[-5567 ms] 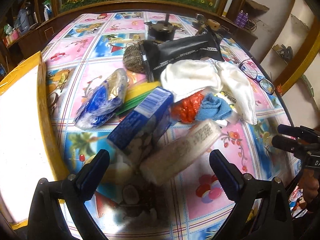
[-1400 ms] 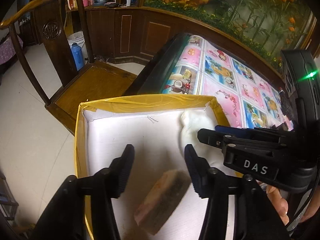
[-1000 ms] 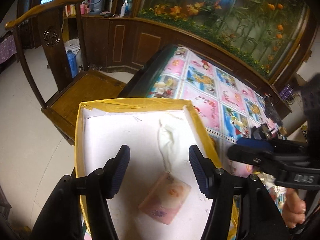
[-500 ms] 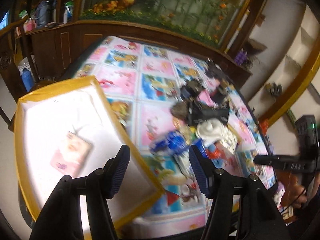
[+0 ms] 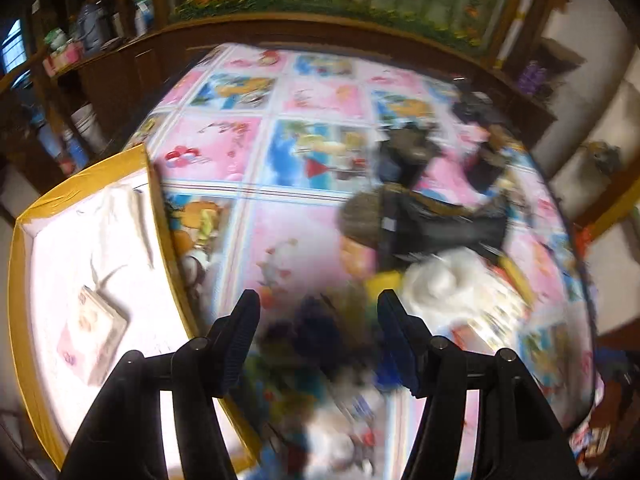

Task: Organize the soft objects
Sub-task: 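Move both grippers back over the pile of soft items, then grasp the blue-wrapped clear bag with the left gripper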

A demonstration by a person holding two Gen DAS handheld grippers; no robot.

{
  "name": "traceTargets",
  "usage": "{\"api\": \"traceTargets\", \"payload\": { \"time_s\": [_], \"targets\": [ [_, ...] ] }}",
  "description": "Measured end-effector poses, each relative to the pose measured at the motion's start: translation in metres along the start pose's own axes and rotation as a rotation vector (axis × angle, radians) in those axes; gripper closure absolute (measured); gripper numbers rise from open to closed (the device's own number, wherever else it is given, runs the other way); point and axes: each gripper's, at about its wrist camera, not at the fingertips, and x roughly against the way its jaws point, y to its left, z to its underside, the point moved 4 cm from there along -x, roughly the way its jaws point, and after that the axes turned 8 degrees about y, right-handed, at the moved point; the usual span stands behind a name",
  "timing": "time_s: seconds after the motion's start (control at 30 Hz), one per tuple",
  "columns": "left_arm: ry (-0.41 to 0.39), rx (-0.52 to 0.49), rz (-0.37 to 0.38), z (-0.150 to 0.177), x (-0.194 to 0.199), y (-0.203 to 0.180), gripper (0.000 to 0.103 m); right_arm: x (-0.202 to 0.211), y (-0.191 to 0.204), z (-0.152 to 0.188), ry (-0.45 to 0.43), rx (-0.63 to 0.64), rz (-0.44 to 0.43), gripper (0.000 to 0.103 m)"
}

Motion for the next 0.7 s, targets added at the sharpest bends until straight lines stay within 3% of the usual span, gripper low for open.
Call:
{"api": "traceTargets", "payload": {
  "time_s": [0.1,0.23,0.3,0.4,0.53,0.7],
  "targets": [
    [0.082,0.044,0.018,-0.008,-0.035,0.002,0.043,0.018,-0.007,0.001,-0.060,-0.024,0.010,0.056],
    [0.161,-0.007,0.077,0.018,-0.047,-0.023,0.044,0.040,-0.012,0.005,-0.142,-0.061,0.023,0.056],
    [0.201,-0.075,0.220,0.044,-0.037,-0.050,0.044,0.043,-0.015,0.006,-0.157,-0.088,0.024,0.056],
    [0.188,-0.173,0.283,0.073,-0.015,-0.076,0.044,0.041,-0.013,0.010,-0.156,-0.117,0.023,0.056],
    [0.170,-0.187,0.294,0.085,0.003,-0.067,0.043,0.030,-0.001,0.014,-0.139,-0.102,0.020,0.056],
    [0.214,-0.171,0.234,0.091,-0.006,-0.049,0.041,0.021,0.011,0.015,-0.138,-0.090,0.014,0.056]
  ]
}}
